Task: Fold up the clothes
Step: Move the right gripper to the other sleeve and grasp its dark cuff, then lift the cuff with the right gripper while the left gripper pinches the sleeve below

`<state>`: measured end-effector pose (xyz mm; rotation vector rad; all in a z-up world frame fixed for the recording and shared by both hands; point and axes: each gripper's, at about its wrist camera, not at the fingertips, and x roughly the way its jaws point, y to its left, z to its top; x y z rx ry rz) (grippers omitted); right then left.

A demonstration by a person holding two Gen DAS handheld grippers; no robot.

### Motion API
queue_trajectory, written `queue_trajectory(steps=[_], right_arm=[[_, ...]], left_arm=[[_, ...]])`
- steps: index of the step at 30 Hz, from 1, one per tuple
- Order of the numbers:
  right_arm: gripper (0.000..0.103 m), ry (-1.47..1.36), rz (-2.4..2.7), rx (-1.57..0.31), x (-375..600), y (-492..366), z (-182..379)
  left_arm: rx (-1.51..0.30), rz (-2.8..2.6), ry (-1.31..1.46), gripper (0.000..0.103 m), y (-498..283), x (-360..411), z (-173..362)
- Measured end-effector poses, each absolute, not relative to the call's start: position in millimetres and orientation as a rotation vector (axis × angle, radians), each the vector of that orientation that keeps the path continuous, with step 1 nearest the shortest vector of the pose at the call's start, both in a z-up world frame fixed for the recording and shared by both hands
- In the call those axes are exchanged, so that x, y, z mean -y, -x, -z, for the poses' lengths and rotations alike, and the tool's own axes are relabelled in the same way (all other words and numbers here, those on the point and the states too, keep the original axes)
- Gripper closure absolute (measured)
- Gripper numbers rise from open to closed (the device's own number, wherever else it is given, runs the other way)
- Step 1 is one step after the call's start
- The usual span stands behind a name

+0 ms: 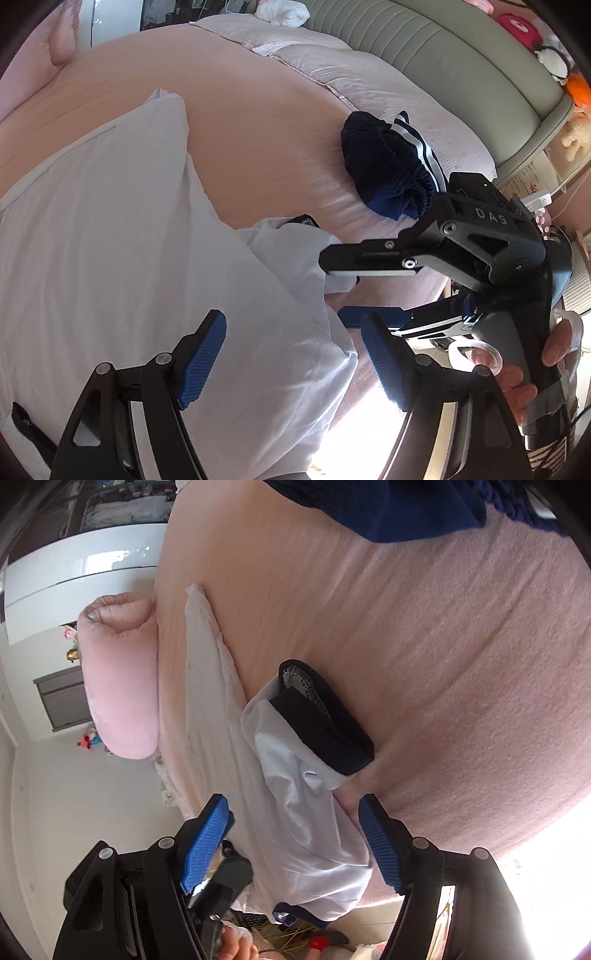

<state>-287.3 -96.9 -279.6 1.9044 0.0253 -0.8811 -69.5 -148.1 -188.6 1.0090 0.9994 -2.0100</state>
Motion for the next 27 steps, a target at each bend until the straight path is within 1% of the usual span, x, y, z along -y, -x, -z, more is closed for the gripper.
queue_trajectory(steps=[3, 6, 8, 13, 20, 21, 22, 23, 24, 25, 26, 27], right_arm=[[0.030, -1.922, 0.856, 0.109, 92.8, 291.4, 290.6], [0.030, -1.894, 0.885, 0.180, 90.6, 296.8, 297.0], [0.030, -1.881, 0.884, 0.230, 89.1, 299.0, 302.5], [0.030, -1.851, 0.843, 0.291, 84.4, 304.1, 306.1], [0.031, -1.961, 0.798, 0.316, 92.4, 313.6, 317.1], [0.032, -1.978, 0.799, 0.335, 90.9, 315.6, 319.9], [0.036, -1.994, 0.800, 0.354, 89.3, 317.5, 322.8], [0.048, -2.012, 0.814, 0.341, 86.9, 318.4, 325.7], [0.067, -2.024, 0.826, 0.323, 85.1, 318.9, 329.8], [0.075, -2.036, 0.839, 0.304, 83.4, 319.4, 333.9], [0.089, -2.029, 0.835, 0.307, 81.1, 320.0, 337.5], [0.100, -2.019, 0.829, 0.311, 78.7, 320.7, 341.1]], left_arm=[[-1.041, 2.023, -0.984, 0.029, 69.1, 143.6, 194.1], [-1.006, 2.000, -0.969, 0.029, 69.9, 140.5, 195.0], [-0.944, 2.008, -0.962, 0.029, 73.5, 138.7, 193.7], [-0.775, 2.003, -1.046, 0.029, 91.6, 138.5, 195.9], [-0.744, 2.003, -1.094, 0.029, 103.2, 146.1, 202.3], [-0.737, 2.006, -1.095, 0.029, 104.1, 147.2, 202.4], [-0.738, 2.011, -1.093, 0.029, 104.9, 148.3, 203.0], [-0.743, 2.013, -1.100, 0.029, 106.6, 149.5, 204.4], [-0.742, 2.015, -1.113, 0.029, 108.5, 150.1, 206.5], [-0.740, 2.017, -1.125, 0.029, 110.4, 150.5, 208.6], [-0.733, 2.015, -1.126, 0.029, 112.1, 149.5, 210.5], [-0.727, 2.014, -1.128, 0.029, 113.6, 148.7, 212.3]])
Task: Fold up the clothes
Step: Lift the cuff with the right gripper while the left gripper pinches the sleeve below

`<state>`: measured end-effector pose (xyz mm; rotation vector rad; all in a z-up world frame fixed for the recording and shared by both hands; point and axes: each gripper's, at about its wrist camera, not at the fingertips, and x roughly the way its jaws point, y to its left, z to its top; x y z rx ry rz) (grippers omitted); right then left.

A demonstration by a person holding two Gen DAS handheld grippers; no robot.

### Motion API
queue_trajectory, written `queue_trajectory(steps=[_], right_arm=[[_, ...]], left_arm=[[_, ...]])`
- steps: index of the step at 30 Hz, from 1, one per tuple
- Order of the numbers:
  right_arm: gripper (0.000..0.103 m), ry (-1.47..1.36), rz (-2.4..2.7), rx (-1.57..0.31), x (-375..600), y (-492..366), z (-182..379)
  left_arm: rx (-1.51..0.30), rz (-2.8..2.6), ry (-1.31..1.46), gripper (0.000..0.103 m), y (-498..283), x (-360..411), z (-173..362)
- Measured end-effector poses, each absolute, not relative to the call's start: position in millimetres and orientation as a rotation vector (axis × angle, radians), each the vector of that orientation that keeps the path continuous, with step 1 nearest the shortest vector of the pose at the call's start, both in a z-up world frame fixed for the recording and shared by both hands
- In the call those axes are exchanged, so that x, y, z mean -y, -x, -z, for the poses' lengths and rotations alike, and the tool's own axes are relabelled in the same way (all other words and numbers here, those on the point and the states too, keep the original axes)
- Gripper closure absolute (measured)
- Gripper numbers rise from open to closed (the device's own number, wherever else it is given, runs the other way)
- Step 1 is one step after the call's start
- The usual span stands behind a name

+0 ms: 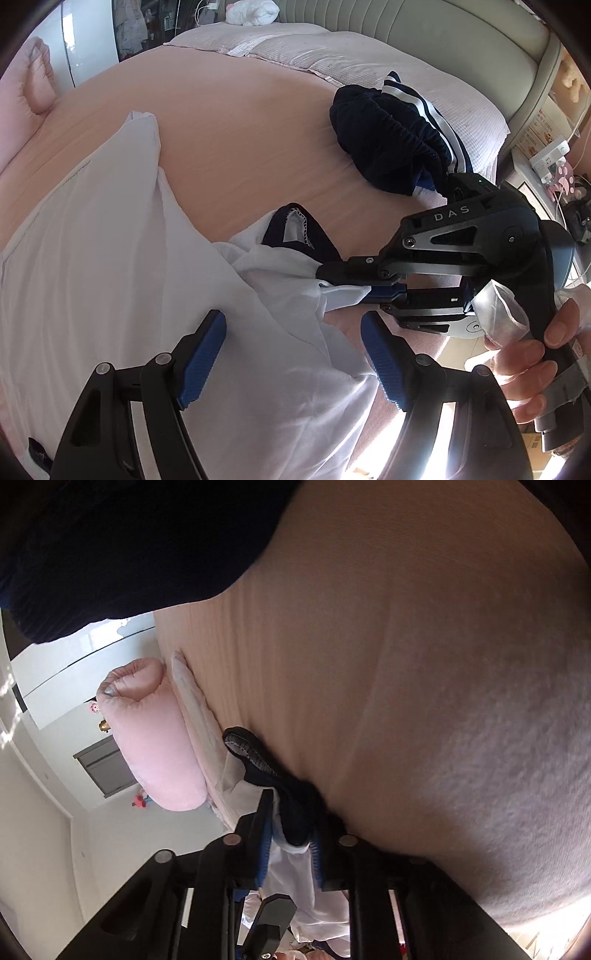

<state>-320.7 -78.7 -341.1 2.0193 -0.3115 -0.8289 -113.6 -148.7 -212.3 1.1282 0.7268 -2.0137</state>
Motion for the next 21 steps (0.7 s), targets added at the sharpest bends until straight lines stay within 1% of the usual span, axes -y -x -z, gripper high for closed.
queue_trajectory(steps=[5, 7, 8, 11, 16, 21], right_arm=[[0.100, -1.919, 0.864, 0.289, 76.6, 317.0, 335.1], [0.099, -1.849, 0.905, 0.237, 79.5, 314.1, 322.0], [0.095, -1.813, 0.925, 0.210, 81.0, 312.6, 315.3], [0.096, -1.684, 0.994, 0.115, 88.1, 308.4, 284.7], [0.096, -1.580, 0.963, 0.088, 102.1, 300.8, 242.0], [0.095, -1.538, 0.946, 0.070, 104.3, 293.0, 227.6]], left_arm=[[-0.713, 2.016, -1.134, 0.029, 115.2, 149.0, 219.2], [-0.686, 2.025, -1.138, 0.029, 115.5, 147.5, 219.1], [-0.674, 2.030, -1.141, 0.029, 115.4, 146.8, 218.9], [-0.652, 2.048, -1.130, 0.029, 113.2, 145.9, 218.0], [-0.754, 2.054, -1.043, 0.029, 103.8, 153.5, 214.0], [-0.869, 2.071, -0.947, 0.029, 99.7, 160.6, 209.3]])
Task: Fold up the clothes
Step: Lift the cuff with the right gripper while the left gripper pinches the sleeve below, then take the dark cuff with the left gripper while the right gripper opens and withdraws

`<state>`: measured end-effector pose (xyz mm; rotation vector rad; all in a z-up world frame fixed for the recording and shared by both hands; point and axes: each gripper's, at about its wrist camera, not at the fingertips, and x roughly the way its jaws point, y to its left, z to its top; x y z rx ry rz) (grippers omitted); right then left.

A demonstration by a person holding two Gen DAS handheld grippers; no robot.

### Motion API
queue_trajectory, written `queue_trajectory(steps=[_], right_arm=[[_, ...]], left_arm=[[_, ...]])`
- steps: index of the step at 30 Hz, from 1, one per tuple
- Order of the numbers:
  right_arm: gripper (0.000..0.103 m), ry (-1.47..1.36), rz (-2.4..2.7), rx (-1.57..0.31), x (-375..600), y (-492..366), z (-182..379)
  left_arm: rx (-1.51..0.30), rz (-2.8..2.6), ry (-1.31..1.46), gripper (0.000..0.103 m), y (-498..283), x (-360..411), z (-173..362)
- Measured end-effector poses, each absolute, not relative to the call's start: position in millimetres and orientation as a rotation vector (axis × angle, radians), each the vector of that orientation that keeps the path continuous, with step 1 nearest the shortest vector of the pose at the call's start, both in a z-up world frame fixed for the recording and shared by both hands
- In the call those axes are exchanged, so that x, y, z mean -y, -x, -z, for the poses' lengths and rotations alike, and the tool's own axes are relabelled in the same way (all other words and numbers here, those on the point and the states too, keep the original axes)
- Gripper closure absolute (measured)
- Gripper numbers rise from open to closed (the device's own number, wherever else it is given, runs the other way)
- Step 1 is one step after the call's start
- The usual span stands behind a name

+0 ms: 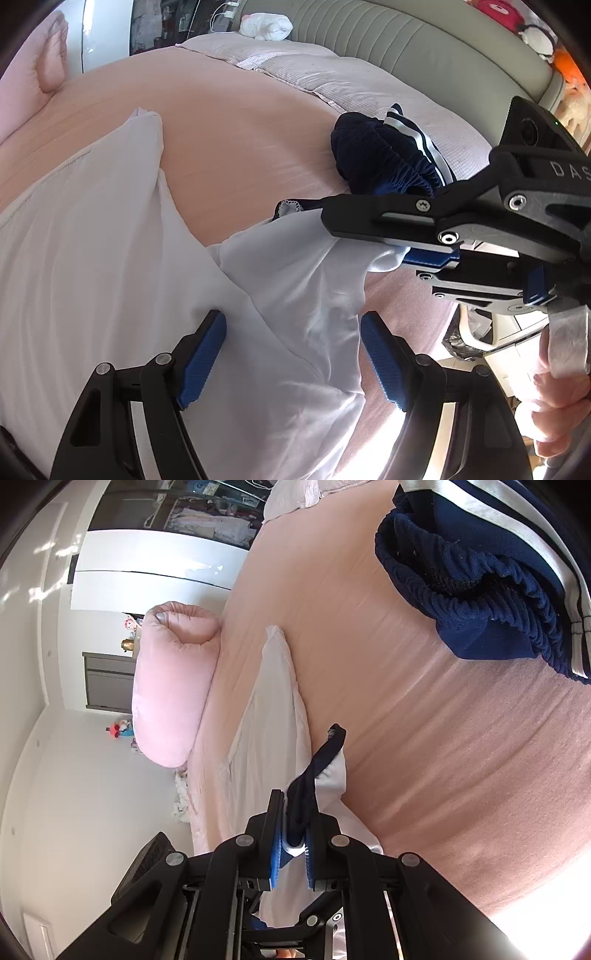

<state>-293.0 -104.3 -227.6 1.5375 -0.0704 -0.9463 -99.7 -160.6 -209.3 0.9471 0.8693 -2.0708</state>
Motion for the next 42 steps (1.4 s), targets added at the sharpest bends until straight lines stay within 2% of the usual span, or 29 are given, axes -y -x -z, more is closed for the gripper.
queue_trajectory(steps=[14, 22, 23, 25, 27, 28, 30, 35, 41, 42], right_arm=[[0.095, -1.520, 0.967, 0.043, 97.8, 299.3, 207.1], [0.095, -1.523, 0.947, 0.031, 96.8, 293.3, 199.9], [0.095, -1.525, 0.939, 0.034, 96.9, 292.3, 199.1], [0.094, -1.536, 0.920, 0.040, 97.2, 289.9, 198.0], [0.092, -1.536, 0.916, 0.024, 97.9, 285.5, 196.0], [0.092, -1.529, 0.923, 0.014, 97.9, 283.9, 194.8], [0.092, -1.522, 0.931, 0.004, 97.8, 282.0, 193.4], [0.091, -1.521, 0.938, -0.013, 97.5, 279.9, 192.3], [0.091, -1.471, 0.995, -0.109, 87.6, 277.9, 185.8], [0.082, -1.461, 0.998, -0.104, 82.6, 280.1, 184.7]], left_arm=[[-0.892, 1.994, -0.904, 0.029, 109.2, 145.9, 198.8], [-0.915, 1.923, -0.790, 0.029, 107.3, 138.8, 190.0], [-0.940, 1.927, -0.793, 0.030, 108.0, 140.0, 191.2], [-0.980, 1.917, -0.794, 0.042, 107.5, 141.3, 194.4], [-1.015, 1.913, -0.808, 0.063, 106.2, 143.0, 198.4], [-1.029, 1.912, -0.798, 0.066, 103.1, 143.5, 199.1], [-1.055, 1.910, -0.780, 0.080, 96.9, 144.4, 200.6], [-1.112, 1.904, -0.745, 0.089, 82.4, 150.1, 202.8], [-1.189, 1.886, -0.719, 0.089, 68.3, 159.4, 206.3], [-1.200, 1.887, -0.720, 0.089, 66.2, 160.2, 206.8]])
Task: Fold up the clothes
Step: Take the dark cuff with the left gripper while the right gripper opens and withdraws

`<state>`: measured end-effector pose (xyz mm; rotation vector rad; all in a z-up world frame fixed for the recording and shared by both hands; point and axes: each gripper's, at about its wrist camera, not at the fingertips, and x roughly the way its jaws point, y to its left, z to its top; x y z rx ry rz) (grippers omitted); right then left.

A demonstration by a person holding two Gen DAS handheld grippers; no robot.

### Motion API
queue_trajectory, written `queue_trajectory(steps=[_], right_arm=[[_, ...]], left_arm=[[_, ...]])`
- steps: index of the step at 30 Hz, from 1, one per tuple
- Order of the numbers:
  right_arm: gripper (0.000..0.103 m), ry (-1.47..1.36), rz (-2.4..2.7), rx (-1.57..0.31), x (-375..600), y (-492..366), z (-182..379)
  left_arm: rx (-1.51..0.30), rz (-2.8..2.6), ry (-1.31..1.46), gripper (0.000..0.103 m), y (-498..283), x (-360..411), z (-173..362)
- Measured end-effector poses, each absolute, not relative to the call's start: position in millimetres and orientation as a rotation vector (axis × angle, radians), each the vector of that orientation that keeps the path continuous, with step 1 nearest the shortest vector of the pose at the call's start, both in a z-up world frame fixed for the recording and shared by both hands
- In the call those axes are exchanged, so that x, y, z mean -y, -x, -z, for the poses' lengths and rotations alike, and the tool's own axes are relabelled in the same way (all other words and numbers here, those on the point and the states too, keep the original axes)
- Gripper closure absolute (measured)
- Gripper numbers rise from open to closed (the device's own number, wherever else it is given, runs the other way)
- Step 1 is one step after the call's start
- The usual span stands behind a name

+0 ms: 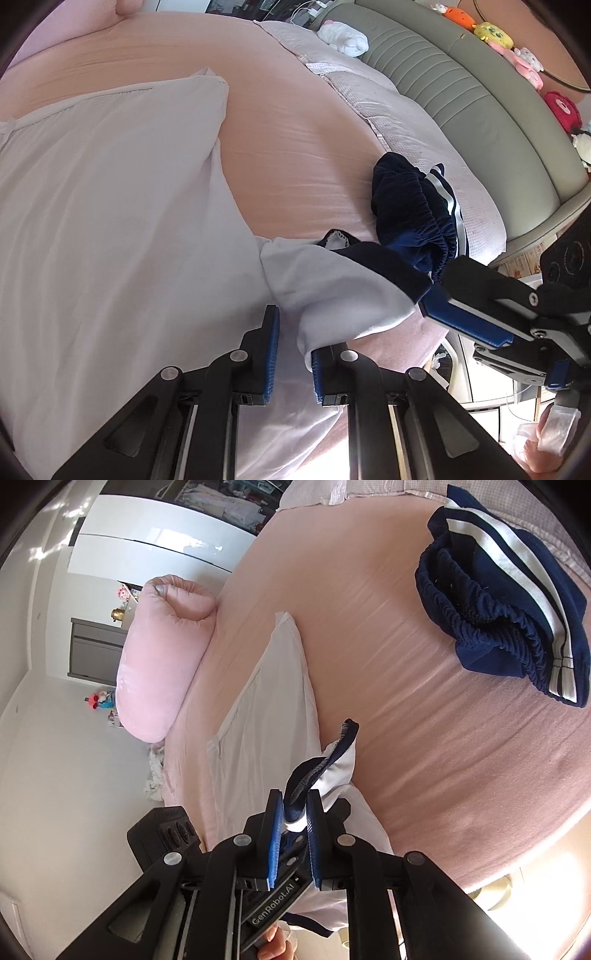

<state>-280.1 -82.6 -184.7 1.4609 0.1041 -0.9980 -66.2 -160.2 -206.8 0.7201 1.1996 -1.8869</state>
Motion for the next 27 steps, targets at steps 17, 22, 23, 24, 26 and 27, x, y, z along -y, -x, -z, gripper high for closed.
queue_trajectory(steps=[17, 22, 23, 24, 26, 27], right_arm=[[0.047, -1.256, 1.069, -0.424, 42.5, 253.1, 223.6], [0.047, -1.144, 1.109, -0.590, 50.1, 218.3, 227.6], [0.047, -1.122, 1.123, -0.628, 51.7, 211.8, 229.4], [0.047, -1.111, 1.140, -0.644, 53.0, 208.3, 230.9], [0.047, -1.112, 1.163, -0.645, 54.8, 205.7, 232.7], [0.047, -1.123, 1.168, -0.629, 55.1, 206.6, 232.8]], left_arm=[[-1.300, 1.904, -0.705, 0.089, 38.6, 162.4, 211.8], [-1.279, 1.900, -0.738, 0.089, 40.2, 160.2, 214.0], [-1.270, 1.902, -0.744, 0.089, 40.4, 159.5, 214.0], [-1.254, 1.900, -0.751, 0.089, 40.4, 158.7, 213.4], [-1.222, 1.897, -0.764, 0.089, 40.1, 157.3, 212.2], [-1.220, 1.900, -0.765, 0.089, 38.8, 157.2, 212.1]])
